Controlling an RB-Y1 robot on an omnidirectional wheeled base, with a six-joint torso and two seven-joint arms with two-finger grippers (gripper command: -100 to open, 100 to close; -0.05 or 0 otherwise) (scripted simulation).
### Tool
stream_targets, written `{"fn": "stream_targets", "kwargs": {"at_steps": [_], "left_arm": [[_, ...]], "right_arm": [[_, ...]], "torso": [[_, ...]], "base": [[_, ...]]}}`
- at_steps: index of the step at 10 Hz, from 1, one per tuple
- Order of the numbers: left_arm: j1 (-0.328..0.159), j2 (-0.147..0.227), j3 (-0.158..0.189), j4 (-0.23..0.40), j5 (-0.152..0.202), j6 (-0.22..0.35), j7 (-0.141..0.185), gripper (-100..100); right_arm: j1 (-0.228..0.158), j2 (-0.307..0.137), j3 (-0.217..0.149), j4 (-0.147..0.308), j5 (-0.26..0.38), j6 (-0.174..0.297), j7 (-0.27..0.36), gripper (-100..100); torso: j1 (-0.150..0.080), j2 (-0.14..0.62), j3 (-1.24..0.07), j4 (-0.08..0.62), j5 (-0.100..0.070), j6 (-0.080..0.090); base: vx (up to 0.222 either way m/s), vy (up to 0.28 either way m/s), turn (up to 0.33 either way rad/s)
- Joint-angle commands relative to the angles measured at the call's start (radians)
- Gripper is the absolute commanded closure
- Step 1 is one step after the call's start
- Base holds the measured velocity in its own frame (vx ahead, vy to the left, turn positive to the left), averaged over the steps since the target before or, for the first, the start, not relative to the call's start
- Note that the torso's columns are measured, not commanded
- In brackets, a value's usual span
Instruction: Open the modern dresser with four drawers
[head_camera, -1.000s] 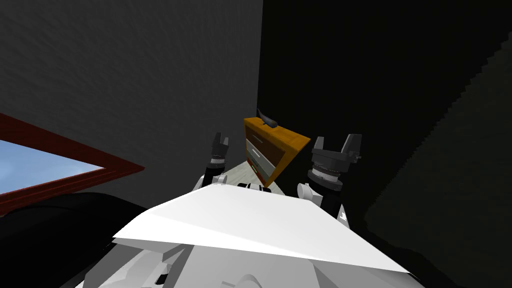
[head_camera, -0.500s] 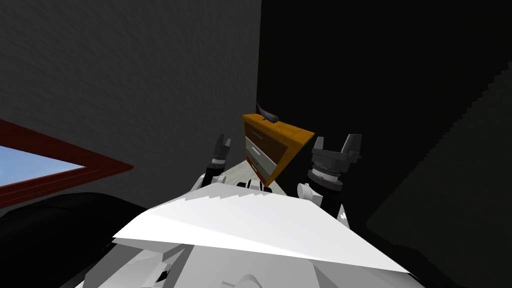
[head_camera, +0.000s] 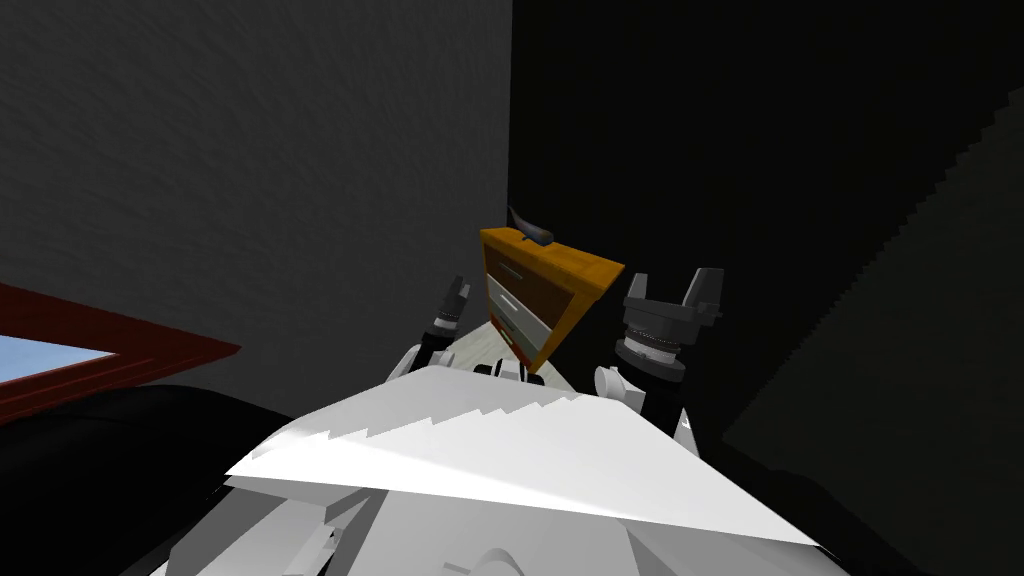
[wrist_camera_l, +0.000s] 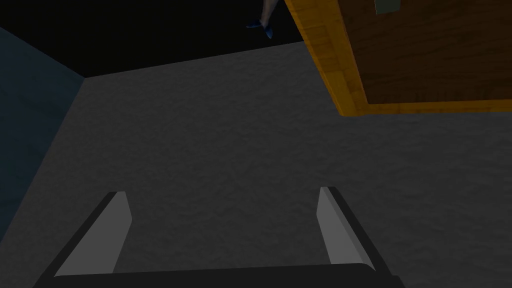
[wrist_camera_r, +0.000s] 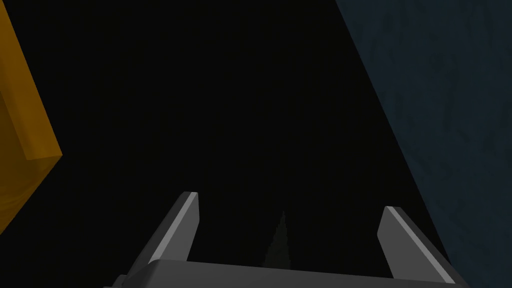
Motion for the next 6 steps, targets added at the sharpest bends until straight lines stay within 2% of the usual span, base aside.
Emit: {"fn": "stream_targets", "kwargs": {"at_steps": [1, 6], "left_arm": [[-0.021, 0.005, -0.024, 0.064, -0.013, 0.010, -0.010, -100], [-0.070, 0.012, -0.065, 0.191, -0.036, 0.035, -0.025, -100]], "right_arm": [[0.000, 0.000, 0.000, 0.000, 0.000, 0.000, 0.000, 0], [0.000, 0.000, 0.000, 0.000, 0.000, 0.000, 0.000, 0]], "torso": [[0.000, 0.000, 0.000, 0.000, 0.000, 0.000], [0.000, 0.000, 0.000, 0.000, 0.000, 0.000]], "base": [[0.021, 0.018, -0.098], [0.026, 0.021, -0.091]]}}
